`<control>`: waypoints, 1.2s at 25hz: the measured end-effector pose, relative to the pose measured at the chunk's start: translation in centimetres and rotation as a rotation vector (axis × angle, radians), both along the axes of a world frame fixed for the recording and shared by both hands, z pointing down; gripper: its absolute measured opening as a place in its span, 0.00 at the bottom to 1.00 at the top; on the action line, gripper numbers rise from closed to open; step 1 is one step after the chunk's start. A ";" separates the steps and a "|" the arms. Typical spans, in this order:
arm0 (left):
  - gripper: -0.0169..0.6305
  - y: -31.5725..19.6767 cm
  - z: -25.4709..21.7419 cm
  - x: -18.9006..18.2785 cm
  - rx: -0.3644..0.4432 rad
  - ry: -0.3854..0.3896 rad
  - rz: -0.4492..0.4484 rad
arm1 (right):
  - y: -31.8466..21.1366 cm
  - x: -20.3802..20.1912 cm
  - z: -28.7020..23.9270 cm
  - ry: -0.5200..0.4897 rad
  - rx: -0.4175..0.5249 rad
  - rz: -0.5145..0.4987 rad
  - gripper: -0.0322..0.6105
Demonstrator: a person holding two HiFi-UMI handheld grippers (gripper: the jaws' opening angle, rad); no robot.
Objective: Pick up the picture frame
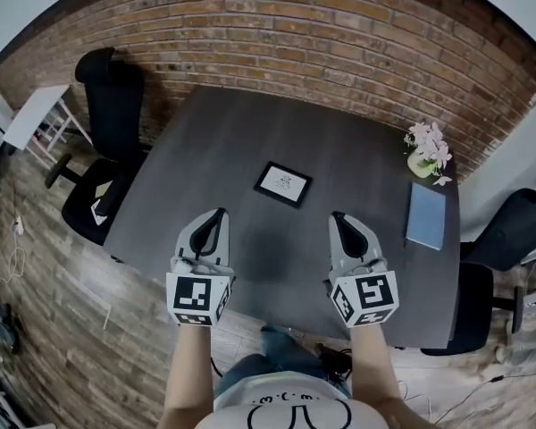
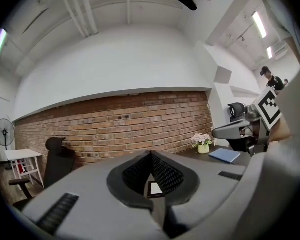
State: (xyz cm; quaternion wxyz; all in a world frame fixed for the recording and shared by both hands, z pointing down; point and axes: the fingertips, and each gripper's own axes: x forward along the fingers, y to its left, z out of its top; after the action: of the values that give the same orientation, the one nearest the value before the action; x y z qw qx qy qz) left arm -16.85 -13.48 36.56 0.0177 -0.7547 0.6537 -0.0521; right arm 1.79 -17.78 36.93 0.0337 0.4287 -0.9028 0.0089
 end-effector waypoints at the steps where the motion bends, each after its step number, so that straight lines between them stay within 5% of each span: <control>1: 0.02 -0.8 0.3 0.0 -0.008 0.004 0.009 | -0.6 0.1 0.1 0.001 -0.005 0.009 0.05; 16: 0.02 -10.8 4.8 0.5 -0.172 0.079 0.215 | -6.8 0.7 3.6 0.008 -0.115 0.194 0.05; 18: 0.06 -12.4 5.5 0.6 -0.204 0.090 0.252 | -7.8 0.5 4.1 0.011 -0.129 0.224 0.05; 21: 0.25 -14.8 6.8 0.2 -0.247 0.115 0.282 | -9.2 -0.2 4.6 0.023 -0.141 0.250 0.05; 30: 0.26 -19.9 11.6 -0.6 -0.352 0.096 0.305 | -12.6 -2.0 7.2 0.056 -0.197 0.293 0.05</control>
State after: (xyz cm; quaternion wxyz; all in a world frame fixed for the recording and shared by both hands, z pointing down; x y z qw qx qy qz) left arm -17.45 -33.39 48.16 -0.1376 -0.8379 0.5129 -0.1263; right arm -0.16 -30.42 44.08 0.0991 0.5504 -0.8241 0.0900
